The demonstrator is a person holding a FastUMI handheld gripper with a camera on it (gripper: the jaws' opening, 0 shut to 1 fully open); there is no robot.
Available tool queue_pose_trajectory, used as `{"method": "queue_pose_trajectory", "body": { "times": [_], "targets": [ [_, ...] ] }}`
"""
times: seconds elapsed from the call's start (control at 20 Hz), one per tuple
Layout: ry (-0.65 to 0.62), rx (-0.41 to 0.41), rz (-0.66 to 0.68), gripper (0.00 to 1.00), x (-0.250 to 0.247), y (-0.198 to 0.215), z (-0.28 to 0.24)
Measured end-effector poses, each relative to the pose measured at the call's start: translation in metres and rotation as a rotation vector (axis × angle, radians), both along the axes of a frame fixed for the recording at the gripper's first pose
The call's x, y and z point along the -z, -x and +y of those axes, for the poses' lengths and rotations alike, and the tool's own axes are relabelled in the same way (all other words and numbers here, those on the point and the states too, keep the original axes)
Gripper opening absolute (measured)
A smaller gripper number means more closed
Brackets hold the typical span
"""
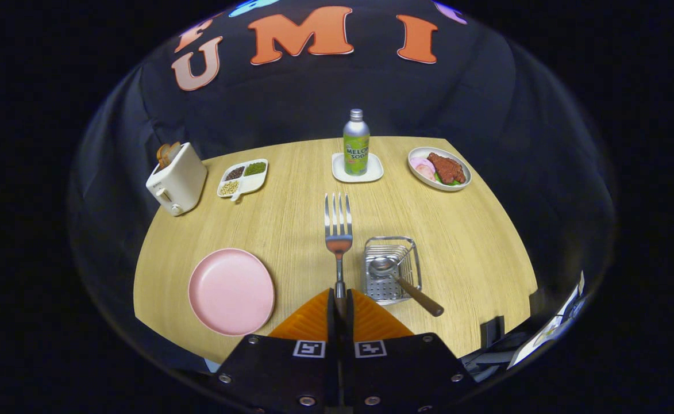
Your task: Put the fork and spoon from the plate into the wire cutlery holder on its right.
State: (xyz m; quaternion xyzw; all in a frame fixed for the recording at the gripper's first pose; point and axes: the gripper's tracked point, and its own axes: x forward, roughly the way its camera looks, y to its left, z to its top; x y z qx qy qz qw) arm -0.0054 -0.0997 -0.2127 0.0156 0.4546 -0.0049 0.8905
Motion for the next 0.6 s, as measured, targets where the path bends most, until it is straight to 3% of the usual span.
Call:
{"method": "queue_pose_trajectory", "body": {
  "times": [0.15, 0.6],
  "targets": [
    [0.059, 0.004, 0.079, 0.04, 0.011, 0.004, -0.029],
    [0.068, -0.042, 0.257, 0.05, 0.047, 0.009, -0.057]
  ]
}}
